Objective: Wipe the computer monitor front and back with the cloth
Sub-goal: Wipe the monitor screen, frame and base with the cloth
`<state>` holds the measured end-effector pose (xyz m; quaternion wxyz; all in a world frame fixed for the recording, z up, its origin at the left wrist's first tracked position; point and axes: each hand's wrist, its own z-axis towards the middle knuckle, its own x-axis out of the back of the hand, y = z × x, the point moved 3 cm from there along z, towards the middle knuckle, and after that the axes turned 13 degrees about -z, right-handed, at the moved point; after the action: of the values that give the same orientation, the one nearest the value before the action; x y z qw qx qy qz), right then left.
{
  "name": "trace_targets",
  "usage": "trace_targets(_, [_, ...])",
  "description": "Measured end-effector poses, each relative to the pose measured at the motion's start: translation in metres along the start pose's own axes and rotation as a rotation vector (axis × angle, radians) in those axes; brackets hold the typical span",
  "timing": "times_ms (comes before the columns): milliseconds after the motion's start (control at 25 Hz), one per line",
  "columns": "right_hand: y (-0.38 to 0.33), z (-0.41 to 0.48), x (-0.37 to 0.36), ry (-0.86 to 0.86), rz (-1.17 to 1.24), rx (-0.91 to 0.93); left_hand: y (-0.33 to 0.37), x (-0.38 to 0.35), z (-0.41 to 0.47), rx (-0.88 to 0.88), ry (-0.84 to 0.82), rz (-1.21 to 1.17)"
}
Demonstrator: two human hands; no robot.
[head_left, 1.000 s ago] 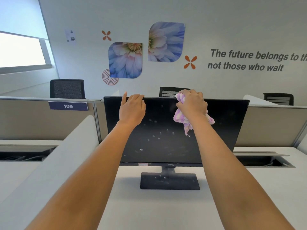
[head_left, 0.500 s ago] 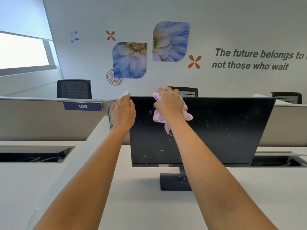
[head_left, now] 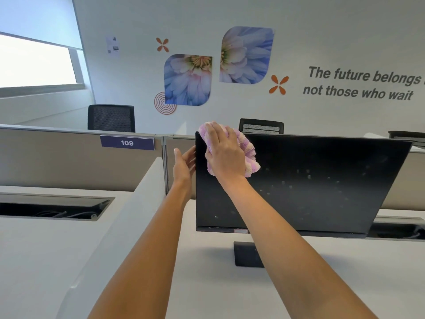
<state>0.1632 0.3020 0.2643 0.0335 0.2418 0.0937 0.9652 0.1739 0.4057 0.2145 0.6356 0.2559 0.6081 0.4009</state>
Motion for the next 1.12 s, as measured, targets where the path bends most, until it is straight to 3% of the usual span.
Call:
trace_targets(240, [0.004,-0.021,-0.014,0.036,-0.046,0.220,-0.007,-0.002,-0.003,-0.041,0.006,-0.073])
trace_targets(440, [0.013,-0.077,-0.037,0.017,-0.241,0.560,-0.009,0.001,-0.002,-0.038,-0.032,-0.063])
trace_targets(520, [0.024,-0.083,-0.039,0.053,-0.293,0.611,-0.008,0.000,-0.003,-0.038,-0.037,-0.059])
trace_targets(640, [0.041,-0.054,-0.029,0.161,-0.347,0.476,-0.009,-0.002,-0.003,-0.039,-0.021,-0.063])
trace_targets(760, [0.050,-0.018,-0.015,0.157,-0.289,0.277,-0.009,-0.003,-0.004,-0.048,-0.010,-0.064])
trace_targets(880, [0.031,-0.027,-0.016,0.149,-0.266,0.235,-0.011,0.000,-0.004,-0.056,-0.004,-0.074])
trace_targets(1120, [0.013,-0.100,-0.045,0.067,-0.242,0.709,-0.008,0.004,-0.005,-0.030,-0.054,-0.045])
